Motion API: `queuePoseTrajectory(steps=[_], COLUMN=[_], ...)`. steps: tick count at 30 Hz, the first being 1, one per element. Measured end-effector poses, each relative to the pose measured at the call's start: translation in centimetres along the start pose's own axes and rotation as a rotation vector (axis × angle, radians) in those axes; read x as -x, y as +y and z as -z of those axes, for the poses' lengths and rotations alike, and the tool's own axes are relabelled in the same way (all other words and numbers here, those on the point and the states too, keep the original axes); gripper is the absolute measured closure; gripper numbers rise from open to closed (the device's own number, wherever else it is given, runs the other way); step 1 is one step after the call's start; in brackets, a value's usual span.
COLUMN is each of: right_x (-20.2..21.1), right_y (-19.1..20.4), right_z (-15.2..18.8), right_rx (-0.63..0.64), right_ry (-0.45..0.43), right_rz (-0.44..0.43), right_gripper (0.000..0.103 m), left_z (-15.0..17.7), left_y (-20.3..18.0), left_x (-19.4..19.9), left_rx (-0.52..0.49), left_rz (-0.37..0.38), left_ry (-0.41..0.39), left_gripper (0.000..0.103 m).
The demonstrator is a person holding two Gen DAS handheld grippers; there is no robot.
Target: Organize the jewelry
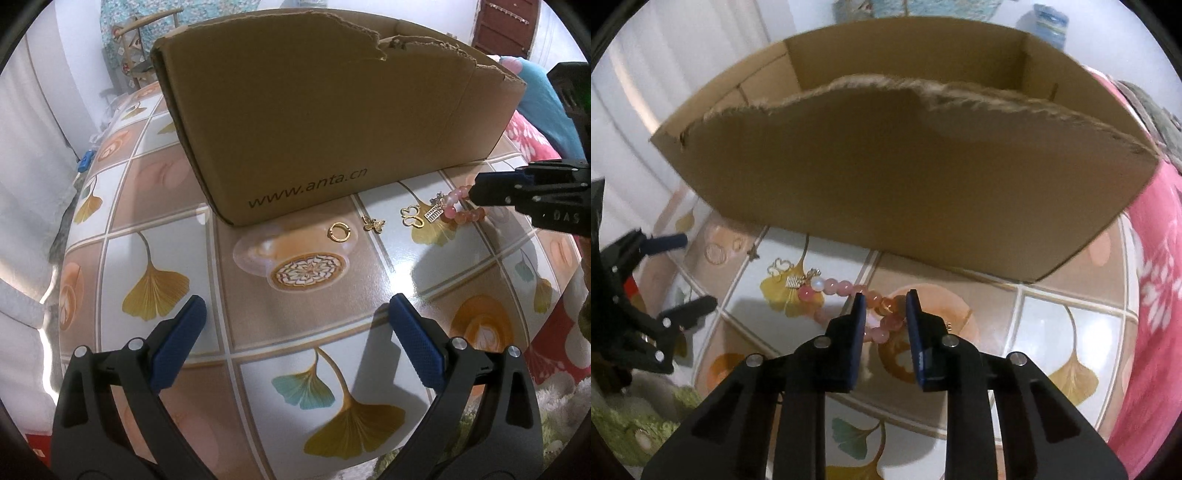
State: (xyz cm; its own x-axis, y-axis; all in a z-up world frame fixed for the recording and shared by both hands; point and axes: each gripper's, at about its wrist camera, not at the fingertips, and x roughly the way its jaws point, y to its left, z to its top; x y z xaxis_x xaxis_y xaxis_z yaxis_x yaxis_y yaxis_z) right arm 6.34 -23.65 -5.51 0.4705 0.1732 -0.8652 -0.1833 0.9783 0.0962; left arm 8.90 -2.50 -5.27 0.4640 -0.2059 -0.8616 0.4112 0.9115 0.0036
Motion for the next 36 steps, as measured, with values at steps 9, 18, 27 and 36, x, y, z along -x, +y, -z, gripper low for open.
queuePoseTrajectory(steps=[9, 18, 27, 36], right_x=[1.1, 2.2, 2.6, 4.9], right_y=[2.1, 0.8, -1.4, -1.9], right_z=[1.1, 3.8, 5.1, 4.6], right_rx=[0.085, -0.036, -0.168, -0.183], right_ry=[0.015, 0.082, 0.103, -0.004], right_rz=[0.007, -0.034, -0.112, -0.122], right_gripper=[0.093, 0.093, 0.093, 0.066], left_z=[0.1, 0.2, 0.2, -0.2], left_y=[-0.1, 0.1, 0.0, -0.2], left_x=[0.2, 0.3, 0.3, 1.6], left_rx=[0.000, 0.001, 0.003, -0.039], left_rz=[-0.001, -0.001, -0.003, -0.022], left_ry=[-0.007, -0.013, -0.024, -0.092], left_gripper=[0.007, 0.007, 0.007, 0.008])
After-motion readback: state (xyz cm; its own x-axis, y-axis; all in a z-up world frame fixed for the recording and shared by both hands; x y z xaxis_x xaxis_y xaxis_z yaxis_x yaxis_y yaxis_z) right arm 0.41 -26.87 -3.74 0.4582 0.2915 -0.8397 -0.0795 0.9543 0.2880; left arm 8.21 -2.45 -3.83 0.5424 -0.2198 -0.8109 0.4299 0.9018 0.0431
